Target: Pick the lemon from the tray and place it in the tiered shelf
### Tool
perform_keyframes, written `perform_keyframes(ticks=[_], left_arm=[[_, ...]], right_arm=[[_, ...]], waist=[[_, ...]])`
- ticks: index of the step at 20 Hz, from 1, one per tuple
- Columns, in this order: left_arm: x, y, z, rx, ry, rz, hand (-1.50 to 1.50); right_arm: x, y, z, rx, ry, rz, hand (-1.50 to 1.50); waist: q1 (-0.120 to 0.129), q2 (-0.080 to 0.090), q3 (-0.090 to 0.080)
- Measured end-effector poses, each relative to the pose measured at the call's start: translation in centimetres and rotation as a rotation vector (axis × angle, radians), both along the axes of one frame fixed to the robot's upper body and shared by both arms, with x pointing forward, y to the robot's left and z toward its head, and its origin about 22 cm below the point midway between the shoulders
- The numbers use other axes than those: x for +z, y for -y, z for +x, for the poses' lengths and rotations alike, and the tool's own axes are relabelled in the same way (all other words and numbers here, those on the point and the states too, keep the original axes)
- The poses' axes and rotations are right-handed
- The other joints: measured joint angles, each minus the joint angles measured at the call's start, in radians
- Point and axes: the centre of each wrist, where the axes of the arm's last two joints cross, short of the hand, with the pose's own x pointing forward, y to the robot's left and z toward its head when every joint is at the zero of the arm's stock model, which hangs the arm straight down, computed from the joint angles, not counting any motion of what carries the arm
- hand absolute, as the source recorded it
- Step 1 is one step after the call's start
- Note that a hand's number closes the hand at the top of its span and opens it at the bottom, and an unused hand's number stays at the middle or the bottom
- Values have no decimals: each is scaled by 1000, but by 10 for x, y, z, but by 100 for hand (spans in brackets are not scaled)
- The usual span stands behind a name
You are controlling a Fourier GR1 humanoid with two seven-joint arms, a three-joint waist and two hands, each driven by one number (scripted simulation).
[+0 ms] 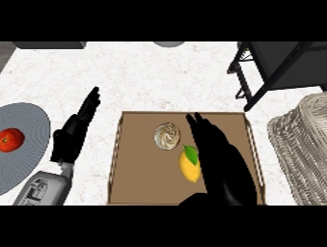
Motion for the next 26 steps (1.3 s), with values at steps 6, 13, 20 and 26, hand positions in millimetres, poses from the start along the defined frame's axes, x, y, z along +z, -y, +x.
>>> perform_keyframes(ticks=[6, 13, 20, 26], left_arm=[[4, 0, -2, 0, -4, -4, 0], [12, -4, -4, 4, 0, -2, 0], [6, 1, -1, 4, 5, -3, 0], [9, 5, -3, 2, -2, 0, 0]], right_arm=[[-16, 5, 0, -35, -29, -25, -150], [-24, -9, 8, -45, -50, -49, -150], [-39, -13, 10, -55, -72, -89, -150], [-50, -12, 14, -71, -95, -121, -150]], waist=[[0, 0, 0], [1, 0, 0], [0, 0, 0], [0, 0, 0]])
